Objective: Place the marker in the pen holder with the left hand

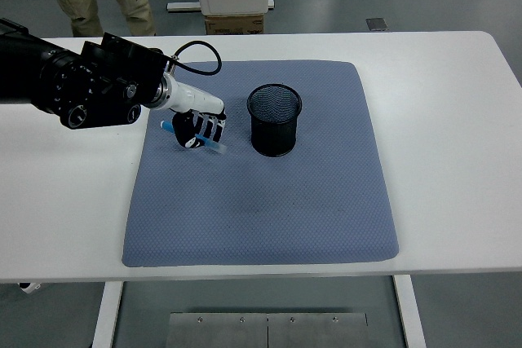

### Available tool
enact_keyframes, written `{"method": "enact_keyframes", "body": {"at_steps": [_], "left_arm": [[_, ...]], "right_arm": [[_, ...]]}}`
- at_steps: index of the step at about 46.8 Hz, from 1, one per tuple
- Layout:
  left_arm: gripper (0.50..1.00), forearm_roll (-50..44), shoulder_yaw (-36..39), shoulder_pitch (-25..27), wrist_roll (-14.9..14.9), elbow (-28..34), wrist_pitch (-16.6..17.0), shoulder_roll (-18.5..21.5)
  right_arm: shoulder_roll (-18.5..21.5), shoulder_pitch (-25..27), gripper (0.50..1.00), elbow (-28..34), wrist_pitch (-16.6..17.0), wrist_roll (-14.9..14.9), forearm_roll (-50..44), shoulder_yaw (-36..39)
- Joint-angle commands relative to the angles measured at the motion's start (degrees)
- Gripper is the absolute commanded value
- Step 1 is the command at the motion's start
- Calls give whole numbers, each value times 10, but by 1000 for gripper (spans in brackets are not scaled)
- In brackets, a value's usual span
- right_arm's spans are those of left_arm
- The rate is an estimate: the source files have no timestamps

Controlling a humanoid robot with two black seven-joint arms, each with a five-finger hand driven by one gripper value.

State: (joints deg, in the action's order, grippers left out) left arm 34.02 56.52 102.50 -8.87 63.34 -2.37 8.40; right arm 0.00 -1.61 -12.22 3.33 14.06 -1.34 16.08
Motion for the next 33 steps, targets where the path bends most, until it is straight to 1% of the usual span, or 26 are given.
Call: {"method": "enact_keyframes", "body": {"at_steps": [1,11,33], "left_arm": [[500,0,0,9,0,-1,0,2],[500,0,-2,25,0,-2,0,9],[500,-7,-6,76,0,-2,-4,11]], "right_arm": [[0,-1,1000,0,0,0,-1,0],[0,-1,1000,0,0,0,0,0],[0,0,1000,0,0,0,0,0]]}}
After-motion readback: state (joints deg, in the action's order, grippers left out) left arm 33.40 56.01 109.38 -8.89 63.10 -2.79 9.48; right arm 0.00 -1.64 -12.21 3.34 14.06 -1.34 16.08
